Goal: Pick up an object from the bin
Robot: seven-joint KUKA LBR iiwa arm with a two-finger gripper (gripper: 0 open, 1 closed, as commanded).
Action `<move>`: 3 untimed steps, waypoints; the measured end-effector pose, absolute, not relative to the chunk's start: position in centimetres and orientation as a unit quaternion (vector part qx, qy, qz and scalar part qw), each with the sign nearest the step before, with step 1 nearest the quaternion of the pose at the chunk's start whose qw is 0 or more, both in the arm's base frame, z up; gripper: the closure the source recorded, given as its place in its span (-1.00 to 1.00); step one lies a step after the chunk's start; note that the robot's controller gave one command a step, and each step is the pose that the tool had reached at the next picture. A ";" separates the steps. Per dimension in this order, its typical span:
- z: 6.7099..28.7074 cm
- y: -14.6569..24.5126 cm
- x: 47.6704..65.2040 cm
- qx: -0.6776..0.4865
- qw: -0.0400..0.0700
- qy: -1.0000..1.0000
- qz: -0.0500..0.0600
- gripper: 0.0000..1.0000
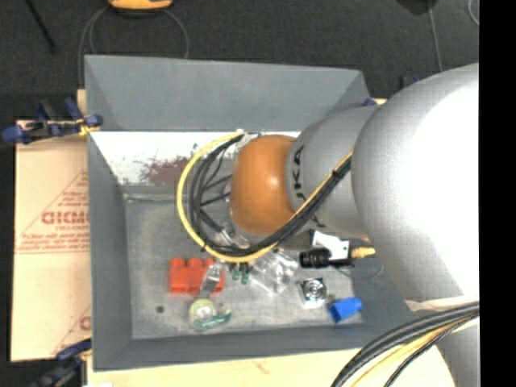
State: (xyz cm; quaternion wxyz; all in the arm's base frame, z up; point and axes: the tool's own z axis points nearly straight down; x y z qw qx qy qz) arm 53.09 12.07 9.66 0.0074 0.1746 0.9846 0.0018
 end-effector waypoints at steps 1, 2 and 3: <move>7.6 13.1 54.0 0.267 0.001 0.964 0.001 -1.00; 7.8 13.2 54.2 0.268 0.005 0.963 0.003 1.00; 9.0 13.1 54.3 0.266 0.002 0.964 0.001 1.00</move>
Offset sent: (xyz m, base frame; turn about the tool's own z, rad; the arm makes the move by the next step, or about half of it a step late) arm 0.0056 0.0112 -0.0266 0.1941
